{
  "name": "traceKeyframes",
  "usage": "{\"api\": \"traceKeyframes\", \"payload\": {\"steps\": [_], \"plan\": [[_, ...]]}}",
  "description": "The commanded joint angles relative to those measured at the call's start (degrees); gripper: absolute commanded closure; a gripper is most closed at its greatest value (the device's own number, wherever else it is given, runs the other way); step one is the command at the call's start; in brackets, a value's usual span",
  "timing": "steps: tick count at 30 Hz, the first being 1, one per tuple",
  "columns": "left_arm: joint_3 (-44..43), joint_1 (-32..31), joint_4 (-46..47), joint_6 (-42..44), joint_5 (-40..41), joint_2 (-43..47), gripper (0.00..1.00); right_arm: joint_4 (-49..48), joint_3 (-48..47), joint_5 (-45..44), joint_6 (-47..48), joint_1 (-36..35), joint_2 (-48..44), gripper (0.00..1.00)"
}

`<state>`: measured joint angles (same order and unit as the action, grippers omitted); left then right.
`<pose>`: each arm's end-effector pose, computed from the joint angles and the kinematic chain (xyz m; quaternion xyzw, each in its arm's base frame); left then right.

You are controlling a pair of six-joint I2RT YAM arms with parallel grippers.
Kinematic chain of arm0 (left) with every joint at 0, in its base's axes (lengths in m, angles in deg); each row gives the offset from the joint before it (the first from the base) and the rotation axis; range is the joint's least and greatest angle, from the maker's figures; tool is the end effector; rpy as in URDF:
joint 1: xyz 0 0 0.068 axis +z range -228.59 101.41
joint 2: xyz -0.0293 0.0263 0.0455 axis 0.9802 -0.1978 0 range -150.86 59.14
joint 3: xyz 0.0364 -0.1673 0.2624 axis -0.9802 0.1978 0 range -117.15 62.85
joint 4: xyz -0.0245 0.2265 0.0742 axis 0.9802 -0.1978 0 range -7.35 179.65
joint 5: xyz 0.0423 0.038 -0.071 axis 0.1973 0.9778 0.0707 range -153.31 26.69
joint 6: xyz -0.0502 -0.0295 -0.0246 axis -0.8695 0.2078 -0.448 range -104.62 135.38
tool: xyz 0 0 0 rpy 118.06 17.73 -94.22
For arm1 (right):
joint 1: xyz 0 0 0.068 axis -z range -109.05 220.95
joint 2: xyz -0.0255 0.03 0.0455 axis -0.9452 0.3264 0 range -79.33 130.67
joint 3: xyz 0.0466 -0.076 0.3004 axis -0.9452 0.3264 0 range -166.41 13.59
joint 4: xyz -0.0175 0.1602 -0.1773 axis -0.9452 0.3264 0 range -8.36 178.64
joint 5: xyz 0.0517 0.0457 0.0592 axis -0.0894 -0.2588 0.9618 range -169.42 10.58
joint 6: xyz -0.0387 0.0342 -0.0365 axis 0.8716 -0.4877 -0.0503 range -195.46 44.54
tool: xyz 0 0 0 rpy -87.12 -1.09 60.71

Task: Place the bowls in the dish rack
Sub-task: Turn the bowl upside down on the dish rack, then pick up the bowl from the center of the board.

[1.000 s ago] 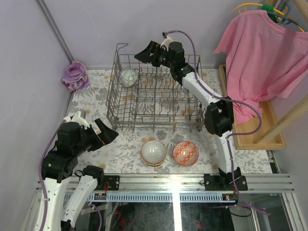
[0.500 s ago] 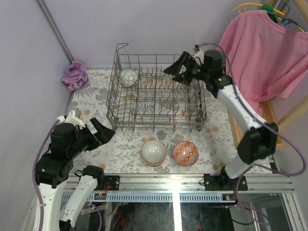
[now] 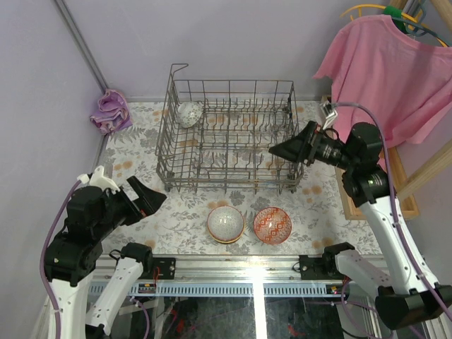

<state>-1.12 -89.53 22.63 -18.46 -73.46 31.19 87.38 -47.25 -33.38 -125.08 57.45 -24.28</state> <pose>-0.0033 -0.0080 0.3728 -0.1294 0.8584 -0.2580 0.4241 0.1542 0.0729 0.4462 -0.0614 0.7042 0.5763 0.4100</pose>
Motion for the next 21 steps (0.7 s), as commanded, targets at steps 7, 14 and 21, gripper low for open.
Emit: {"api": "traceKeyframes", "payload": {"steps": [7,14,21], "plan": [[3.01,-0.31,-0.16,0.71,-4.23,-0.21,0.0,21.1,-0.67,-3.18,13.73,-14.21,-3.13,0.02],[3.19,-0.26,1.67,0.62,-4.21,-1.42,0.0,36.0,-8.62,-37.35,20.86,-46.39,8.86,0.14],[3.59,-0.24,-1.24,0.45,-1.94,1.63,0.0,38.19,-12.41,-55.55,19.27,-63.66,21.27,0.23]]}}
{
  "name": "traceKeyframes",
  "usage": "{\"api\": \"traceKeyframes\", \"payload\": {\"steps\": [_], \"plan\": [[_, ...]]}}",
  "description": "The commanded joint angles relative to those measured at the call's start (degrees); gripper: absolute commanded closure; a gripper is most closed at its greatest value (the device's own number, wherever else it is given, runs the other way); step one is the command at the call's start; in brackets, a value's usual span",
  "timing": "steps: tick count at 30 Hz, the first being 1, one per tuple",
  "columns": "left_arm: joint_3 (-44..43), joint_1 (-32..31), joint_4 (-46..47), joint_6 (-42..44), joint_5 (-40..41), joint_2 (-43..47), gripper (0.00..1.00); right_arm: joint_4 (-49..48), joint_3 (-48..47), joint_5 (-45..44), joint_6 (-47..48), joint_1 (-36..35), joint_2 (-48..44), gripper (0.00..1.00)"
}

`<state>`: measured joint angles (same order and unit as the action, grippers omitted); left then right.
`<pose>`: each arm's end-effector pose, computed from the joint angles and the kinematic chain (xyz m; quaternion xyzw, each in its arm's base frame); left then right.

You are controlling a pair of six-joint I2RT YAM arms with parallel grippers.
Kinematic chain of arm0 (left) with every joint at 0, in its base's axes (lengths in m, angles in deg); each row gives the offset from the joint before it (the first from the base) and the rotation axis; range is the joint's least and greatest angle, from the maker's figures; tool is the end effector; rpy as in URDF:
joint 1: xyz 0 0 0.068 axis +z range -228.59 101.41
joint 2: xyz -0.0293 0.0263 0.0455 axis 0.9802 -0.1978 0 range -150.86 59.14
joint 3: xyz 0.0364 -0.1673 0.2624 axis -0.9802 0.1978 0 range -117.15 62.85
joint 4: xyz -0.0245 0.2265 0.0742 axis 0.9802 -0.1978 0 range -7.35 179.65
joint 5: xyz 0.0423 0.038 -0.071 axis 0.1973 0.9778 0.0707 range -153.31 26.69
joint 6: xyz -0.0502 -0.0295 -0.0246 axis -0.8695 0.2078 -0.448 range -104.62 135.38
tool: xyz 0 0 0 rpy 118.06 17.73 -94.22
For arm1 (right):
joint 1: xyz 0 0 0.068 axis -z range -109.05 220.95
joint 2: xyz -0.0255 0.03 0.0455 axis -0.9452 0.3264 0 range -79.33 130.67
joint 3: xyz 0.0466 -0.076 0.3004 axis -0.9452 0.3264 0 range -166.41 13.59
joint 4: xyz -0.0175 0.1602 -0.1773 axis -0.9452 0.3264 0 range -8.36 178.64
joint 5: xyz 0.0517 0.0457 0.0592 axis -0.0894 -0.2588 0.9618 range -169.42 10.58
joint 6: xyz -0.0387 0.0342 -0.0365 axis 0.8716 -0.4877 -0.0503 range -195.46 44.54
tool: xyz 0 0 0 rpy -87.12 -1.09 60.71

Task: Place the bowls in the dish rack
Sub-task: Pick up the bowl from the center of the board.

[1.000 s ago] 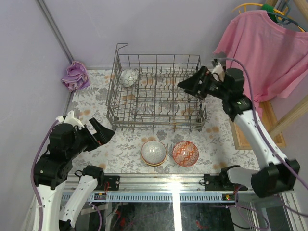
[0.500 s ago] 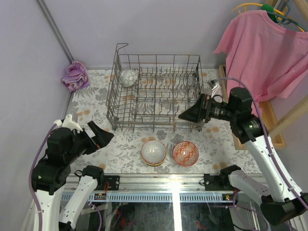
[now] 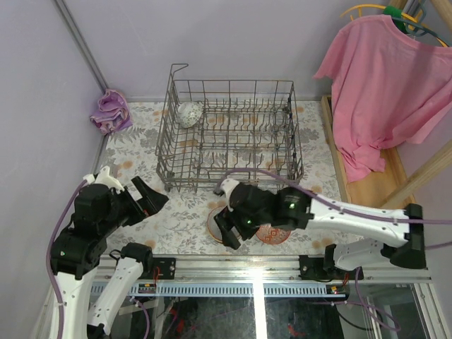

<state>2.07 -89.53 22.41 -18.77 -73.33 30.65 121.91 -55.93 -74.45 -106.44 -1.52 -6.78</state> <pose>0.0047 -0.0095 0.3585 -0.1382 0.8735 -0.2480 0.3954 0.0689 0.2318 0.3694 -0.3410 0.8517 0.3355 0.2139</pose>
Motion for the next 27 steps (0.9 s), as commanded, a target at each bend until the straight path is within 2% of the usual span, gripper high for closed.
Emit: {"api": "traceKeyframes", "payload": {"steps": [1,5,12,27], "plan": [[1.0,-0.3,-1.12,0.68,-2.18,2.55,0.0,3.51,-4.2,-16.06,0.59,-5.46,5.35,0.23],[2.3,-0.31,-1.22,0.62,-2.77,3.19,0.0,3.13,-6.79,-19.05,1.06,-6.17,11.76,0.3],[1.83,-0.36,-1.14,1.27,-2.24,2.57,0.0,1.93,-11.57,-17.7,2.65,-6.55,20.98,0.4],[4.36,-0.3,1.66,1.27,-3.5,1.89,0.0,0.18,-14.18,-14.9,4.3,-6.55,27.57,0.53]]}}
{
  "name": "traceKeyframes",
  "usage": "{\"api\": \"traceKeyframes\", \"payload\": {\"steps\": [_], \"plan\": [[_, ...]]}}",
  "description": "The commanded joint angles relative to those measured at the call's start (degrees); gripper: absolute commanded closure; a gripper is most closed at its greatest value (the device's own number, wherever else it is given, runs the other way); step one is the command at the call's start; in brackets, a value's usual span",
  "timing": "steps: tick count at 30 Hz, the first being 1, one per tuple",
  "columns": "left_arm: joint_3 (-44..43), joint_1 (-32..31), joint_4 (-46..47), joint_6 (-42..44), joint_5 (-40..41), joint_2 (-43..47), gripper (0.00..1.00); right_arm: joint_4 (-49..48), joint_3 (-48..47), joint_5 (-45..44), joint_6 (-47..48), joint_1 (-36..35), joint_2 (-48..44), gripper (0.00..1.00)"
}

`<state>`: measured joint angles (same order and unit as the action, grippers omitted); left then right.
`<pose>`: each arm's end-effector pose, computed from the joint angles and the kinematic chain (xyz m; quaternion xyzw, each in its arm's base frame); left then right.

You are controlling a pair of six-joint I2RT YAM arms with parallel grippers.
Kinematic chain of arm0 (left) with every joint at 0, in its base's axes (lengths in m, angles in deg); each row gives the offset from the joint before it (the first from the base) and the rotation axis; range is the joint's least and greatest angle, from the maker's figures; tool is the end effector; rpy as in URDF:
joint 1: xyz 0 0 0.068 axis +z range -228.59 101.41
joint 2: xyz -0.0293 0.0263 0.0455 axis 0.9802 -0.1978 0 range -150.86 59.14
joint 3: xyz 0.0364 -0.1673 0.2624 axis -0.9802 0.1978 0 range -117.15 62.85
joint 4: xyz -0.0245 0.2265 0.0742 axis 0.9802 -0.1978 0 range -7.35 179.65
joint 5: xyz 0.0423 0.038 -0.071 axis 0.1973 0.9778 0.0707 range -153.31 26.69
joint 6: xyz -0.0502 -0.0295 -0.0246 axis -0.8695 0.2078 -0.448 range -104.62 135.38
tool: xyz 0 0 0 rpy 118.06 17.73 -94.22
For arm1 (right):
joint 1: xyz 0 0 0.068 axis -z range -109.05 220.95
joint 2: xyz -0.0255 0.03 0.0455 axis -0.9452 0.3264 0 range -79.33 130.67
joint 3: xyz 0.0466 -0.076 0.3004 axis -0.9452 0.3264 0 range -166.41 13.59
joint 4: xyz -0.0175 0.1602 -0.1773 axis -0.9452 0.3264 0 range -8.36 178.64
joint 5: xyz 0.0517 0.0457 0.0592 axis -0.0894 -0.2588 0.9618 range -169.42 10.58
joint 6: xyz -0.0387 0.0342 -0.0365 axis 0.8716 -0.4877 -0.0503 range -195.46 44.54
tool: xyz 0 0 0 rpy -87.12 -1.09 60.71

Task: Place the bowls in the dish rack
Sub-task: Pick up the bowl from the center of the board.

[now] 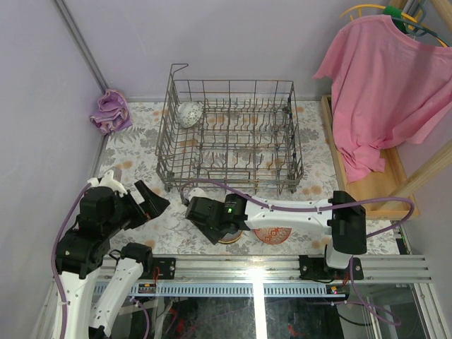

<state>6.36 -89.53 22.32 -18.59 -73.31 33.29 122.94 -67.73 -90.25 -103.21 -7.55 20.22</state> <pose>0.0010 -0.0087 0.3385 -0.1394 0.8802 -0.2427 0.3832 0.0811 0.3525 0.2977 -0.3893 0.8785 0.1546 0.2297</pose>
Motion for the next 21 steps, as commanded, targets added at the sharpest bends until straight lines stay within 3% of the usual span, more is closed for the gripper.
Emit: {"api": "traceKeyframes", "payload": {"steps": [1,10,21], "plan": [[0.02,-0.31,1.76,1.23,-3.49,-0.88,0.0,-1.01,-2.42,0.99,1.11,-0.51,0.76,0.54],[-0.71,-0.27,1.76,1.46,-3.45,-1.81,0.0,-1.48,-3.72,1.56,1.93,-0.52,0.87,0.84],[0.28,-0.31,2.29,0.84,-3.61,-1.33,0.0,-2.36,-3.44,1.39,1.91,-0.54,-1.35,0.99]]}}
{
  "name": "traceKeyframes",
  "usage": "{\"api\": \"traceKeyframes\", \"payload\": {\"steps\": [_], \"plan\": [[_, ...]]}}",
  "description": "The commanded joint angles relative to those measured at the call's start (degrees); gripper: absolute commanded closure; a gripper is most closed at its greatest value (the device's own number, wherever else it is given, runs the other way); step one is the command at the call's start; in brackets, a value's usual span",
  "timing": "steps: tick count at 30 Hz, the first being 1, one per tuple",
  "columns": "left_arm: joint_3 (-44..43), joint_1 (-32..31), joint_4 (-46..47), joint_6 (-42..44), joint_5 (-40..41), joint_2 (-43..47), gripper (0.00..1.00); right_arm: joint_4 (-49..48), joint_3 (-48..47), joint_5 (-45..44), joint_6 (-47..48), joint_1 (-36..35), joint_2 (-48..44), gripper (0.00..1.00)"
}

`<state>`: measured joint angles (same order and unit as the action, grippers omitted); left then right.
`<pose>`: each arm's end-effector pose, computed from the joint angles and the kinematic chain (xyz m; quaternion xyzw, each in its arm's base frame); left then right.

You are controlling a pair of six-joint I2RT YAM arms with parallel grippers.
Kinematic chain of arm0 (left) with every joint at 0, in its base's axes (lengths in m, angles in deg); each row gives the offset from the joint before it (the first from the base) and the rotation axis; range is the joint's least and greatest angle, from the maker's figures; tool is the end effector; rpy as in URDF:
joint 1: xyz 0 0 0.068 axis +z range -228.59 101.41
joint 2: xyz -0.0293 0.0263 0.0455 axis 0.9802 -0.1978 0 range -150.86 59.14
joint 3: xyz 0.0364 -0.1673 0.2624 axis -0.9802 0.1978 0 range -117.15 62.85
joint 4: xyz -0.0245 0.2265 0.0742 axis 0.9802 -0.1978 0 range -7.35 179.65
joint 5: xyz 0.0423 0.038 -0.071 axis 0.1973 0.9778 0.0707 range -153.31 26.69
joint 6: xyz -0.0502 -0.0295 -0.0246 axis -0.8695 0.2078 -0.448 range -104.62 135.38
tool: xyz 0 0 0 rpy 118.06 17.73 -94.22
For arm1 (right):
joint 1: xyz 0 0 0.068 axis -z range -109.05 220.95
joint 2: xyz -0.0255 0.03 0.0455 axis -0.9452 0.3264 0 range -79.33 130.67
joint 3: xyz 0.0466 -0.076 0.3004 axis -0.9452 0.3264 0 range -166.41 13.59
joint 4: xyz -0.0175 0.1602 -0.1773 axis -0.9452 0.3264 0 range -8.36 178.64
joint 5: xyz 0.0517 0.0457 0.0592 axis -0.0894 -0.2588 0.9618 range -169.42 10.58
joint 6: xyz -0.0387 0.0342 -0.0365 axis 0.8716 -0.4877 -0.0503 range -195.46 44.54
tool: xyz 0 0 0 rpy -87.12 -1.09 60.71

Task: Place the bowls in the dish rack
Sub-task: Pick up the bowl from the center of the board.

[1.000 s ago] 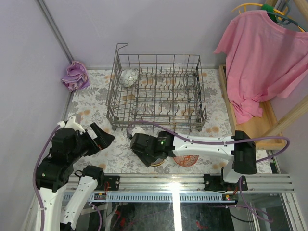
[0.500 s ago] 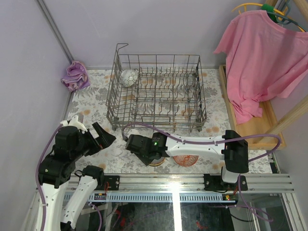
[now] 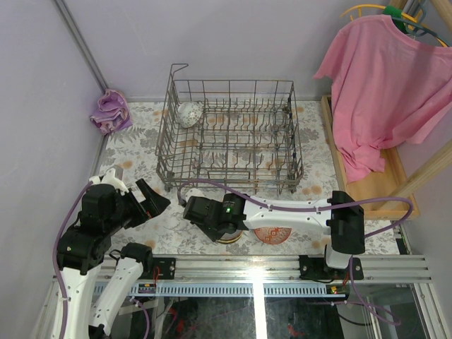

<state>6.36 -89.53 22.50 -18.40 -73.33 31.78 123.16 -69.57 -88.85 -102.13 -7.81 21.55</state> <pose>0.0070 -0.0099 0.3392 -0.1398 0.8853 -0.2387 0.3738 0.0799 0.3606 0.2987 -0.4024 0.8729 0.1623 0.2231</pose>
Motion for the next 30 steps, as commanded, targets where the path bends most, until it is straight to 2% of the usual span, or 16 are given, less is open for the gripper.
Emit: {"api": "traceKeyframes", "payload": {"steps": [1,14,30], "plan": [[0.23,-0.24,2.12,0.72,-3.45,0.19,0.0,-2.69,-1.51,-0.13,0.87,-0.25,-2.83,0.99],[-0.94,-0.3,2.99,0.62,-3.81,-1.48,0.0,-3.14,-1.39,-2.21,0.79,-0.23,-5.34,1.0],[-2.91,-0.31,1.96,0.2,-3.62,-0.99,0.0,-7.88,-0.57,5.22,-0.61,-0.19,-15.1,1.0]]}}
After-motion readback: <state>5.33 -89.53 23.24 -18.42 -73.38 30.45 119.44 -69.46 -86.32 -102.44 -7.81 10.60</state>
